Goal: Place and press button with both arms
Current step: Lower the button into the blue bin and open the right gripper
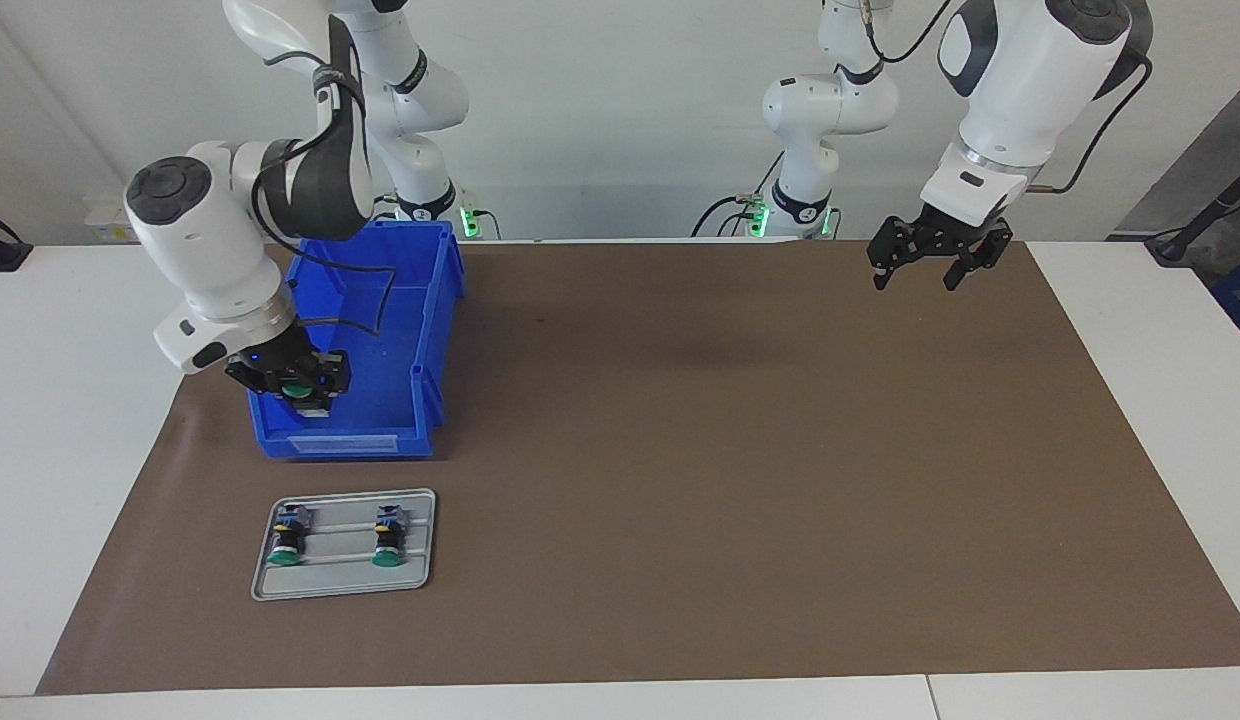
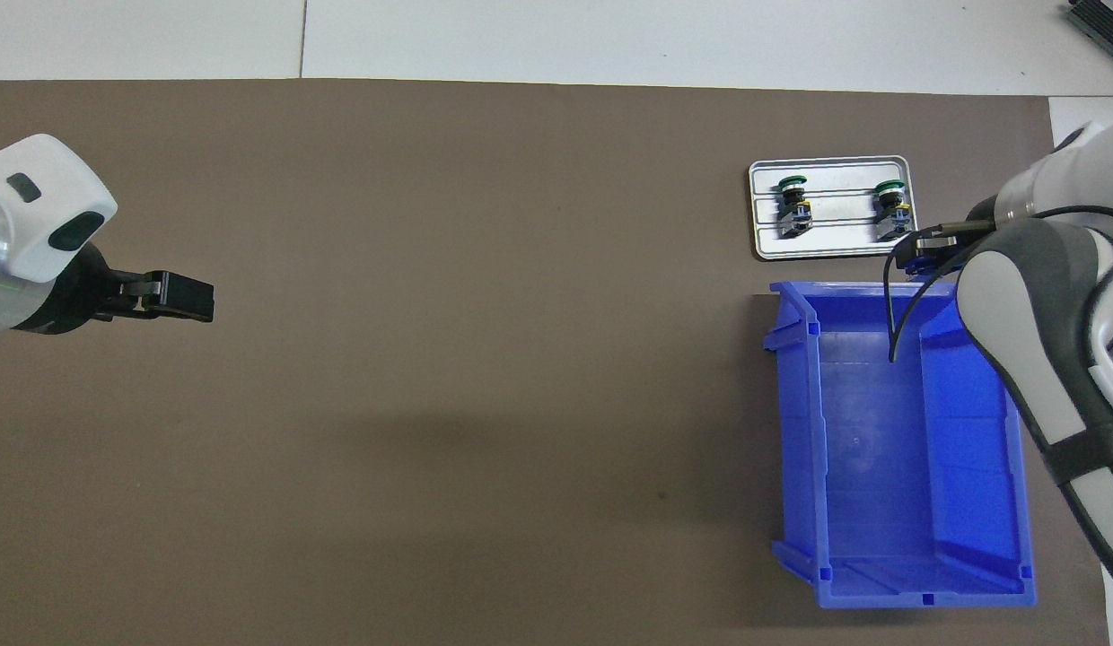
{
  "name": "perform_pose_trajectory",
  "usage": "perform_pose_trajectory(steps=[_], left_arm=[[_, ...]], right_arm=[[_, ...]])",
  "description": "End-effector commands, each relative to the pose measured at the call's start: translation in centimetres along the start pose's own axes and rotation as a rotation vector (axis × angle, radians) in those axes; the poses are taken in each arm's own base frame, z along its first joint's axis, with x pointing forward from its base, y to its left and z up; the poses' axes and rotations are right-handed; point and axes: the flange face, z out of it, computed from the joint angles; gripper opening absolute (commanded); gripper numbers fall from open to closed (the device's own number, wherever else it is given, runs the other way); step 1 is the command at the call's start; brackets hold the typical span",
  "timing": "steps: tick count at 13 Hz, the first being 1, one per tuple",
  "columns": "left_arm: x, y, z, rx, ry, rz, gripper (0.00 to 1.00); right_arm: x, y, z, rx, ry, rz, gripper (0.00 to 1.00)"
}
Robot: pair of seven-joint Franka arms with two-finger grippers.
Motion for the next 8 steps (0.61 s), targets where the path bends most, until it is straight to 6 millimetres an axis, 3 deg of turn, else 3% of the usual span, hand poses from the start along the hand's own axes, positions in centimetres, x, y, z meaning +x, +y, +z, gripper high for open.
perform_pose_trajectory(steps=[1,5,8], left_arm=[[-0.5,-0.2,-0.4,-0.01,0.004,-0.009,1.0],[-0.5,-0.2,-0.4,-0.01,0.004,-0.009,1.0],[-0.5,-0.2,-0.4,-0.01,0.004,-0.009,1.0]], right_arm=[[-4.9,-0.7,4.3,0.046,0.017,-0.002,0.0],[-6.4,-1.8,6.0,0.074,-0.006,0.009,0.0],[-8.9,-2.4,8.2,0.078,0.006,0.006,0.0]])
